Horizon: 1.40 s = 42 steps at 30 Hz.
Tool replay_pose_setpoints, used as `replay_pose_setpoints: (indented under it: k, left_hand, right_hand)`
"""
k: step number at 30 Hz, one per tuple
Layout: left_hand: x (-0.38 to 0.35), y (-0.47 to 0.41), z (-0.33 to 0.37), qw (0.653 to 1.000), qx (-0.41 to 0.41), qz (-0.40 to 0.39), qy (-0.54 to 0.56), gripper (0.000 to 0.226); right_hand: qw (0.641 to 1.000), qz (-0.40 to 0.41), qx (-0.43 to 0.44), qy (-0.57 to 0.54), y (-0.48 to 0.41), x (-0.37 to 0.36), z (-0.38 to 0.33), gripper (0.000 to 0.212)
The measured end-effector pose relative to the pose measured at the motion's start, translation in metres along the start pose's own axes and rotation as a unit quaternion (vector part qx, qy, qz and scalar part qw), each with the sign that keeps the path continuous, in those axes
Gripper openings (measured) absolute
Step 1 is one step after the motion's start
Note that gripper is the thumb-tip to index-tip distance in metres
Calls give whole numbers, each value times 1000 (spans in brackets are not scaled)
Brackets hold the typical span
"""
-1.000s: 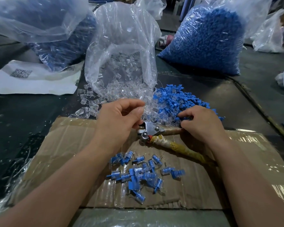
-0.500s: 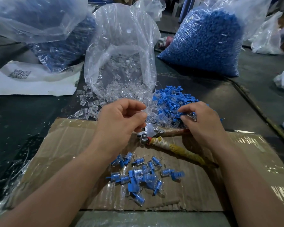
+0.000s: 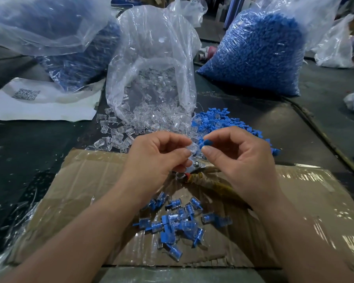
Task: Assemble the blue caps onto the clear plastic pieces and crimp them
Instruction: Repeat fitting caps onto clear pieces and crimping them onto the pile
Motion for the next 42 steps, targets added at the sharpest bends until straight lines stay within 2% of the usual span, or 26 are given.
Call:
replay_pose_setpoints:
  k: [3, 9, 15, 22, 26, 30, 35, 39, 42]
  left_hand:
    - [0, 1, 0, 1000, -8, -4, 3, 17]
    - [0, 1, 0, 1000, -24, 0, 4, 18]
    - [1, 0, -1, 999, -29, 15, -10, 19]
    - [-5, 9, 3, 981, -109, 43, -152, 26]
    - [-3, 6, 1, 982, -105, 39, -152, 26]
    - [-2, 4, 1, 995, -71, 1, -71, 25]
    - [1, 0, 0, 1000, -17, -10, 13, 17]
    - [3, -2, 1, 997, 47, -19, 66, 18]
    - [5, -2, 3, 993, 75, -36, 88, 6]
  right_hand:
    - [1000, 0, 7, -11, 2, -4, -1, 30]
    - [999, 16, 26, 36, 2, -7, -2, 26]
    - [988, 32, 52, 140, 4, -10, -3, 7]
    - [982, 17, 19, 189, 4, -10, -3, 16]
    - [992, 4, -27, 119, 3, -10, -1, 11]
    - [996, -29, -80, 10, 0, -9, 2, 28]
    - [996, -45, -42, -66, 1, -12, 1, 23]
    - [995, -65, -25, -67, 2, -13, 3, 24]
    - [995, -65, -6, -71, 2, -10, 4, 24]
Point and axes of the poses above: each hand's wrist, its own y-axis away from the middle knuckle, its own x-axis out of the back of the hand, z = x × y, the point moved 1 cm from there along -y, towards the middle knuckle, and after that the axes turned 6 degrees about x, right-handed, at the moved point
